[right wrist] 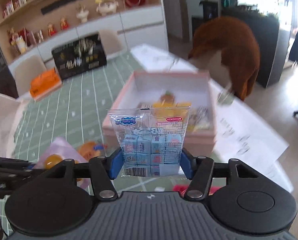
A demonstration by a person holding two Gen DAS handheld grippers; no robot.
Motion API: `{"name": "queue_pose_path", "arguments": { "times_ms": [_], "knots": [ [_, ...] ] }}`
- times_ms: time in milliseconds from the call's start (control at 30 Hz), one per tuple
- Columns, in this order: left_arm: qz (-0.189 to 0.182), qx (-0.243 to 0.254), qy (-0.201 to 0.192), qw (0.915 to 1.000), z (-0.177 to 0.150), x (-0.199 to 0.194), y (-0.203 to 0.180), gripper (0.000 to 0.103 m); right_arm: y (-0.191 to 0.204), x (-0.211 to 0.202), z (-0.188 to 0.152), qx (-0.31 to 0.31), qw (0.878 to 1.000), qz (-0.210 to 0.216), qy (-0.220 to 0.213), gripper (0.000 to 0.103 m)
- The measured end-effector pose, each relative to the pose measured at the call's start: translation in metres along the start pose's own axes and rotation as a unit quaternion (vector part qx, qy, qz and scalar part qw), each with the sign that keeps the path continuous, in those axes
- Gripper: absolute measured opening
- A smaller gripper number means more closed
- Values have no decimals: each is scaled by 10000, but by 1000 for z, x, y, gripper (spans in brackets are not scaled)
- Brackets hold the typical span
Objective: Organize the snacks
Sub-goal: 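Drop candy bag into pink box with right tool while left tool drops red snack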
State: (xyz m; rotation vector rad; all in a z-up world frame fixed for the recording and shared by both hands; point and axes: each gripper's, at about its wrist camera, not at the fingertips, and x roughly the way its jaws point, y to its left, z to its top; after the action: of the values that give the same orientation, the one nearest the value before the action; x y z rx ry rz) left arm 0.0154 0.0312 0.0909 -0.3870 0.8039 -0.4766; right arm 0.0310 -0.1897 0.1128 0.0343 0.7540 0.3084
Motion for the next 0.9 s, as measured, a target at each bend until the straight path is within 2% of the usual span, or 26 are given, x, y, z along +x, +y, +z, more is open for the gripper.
{"name": "queue_pose_path", "arguments": {
  "times_ms": [167, 267, 333, 400, 433, 533, 633, 700, 800, 900],
  "knots": [
    [122, 482, -117, 9987, 35, 18, -13, 22, -8, -33, 13, -21, 9980, -325, -542, 59],
    [99, 481, -393, 9980, 70, 32, -10, 22, -16, -36, 15, 114, 9973, -384, -610, 59],
    [-145, 268, -589, 9978, 96, 42, -3, 22, -18, -32, 16, 161, 9971, -472, -568, 59],
    [-539, -251, -451, 9972, 116, 64, 13, 25, -19, -26, 17, 201, 9973, -498, -511, 59],
    [-613, -538, -410, 9958, 120, 73, 21, 26, -18, -24, 18, 218, 9974, -479, -495, 59],
    [-505, -792, -800, 9924, 116, 72, 37, 26, -16, -17, 23, 203, 9975, -481, -469, 59],
    [-395, -853, -965, 9909, 100, 52, 54, 26, -15, -7, 30, 188, 9976, -514, -419, 59],
    [-76, -833, -1059, 9909, 88, 39, 70, 26, -17, 1, 35, 243, 9980, -460, -347, 59],
    [473, -1010, -988, 9888, 68, 32, 94, 26, -19, 24, 54, 295, 9986, -367, -255, 59],
    [668, -1245, -863, 9862, 52, 28, 112, 26, -16, 51, 87, 381, 9979, -302, -433, 61]
  ]
}}
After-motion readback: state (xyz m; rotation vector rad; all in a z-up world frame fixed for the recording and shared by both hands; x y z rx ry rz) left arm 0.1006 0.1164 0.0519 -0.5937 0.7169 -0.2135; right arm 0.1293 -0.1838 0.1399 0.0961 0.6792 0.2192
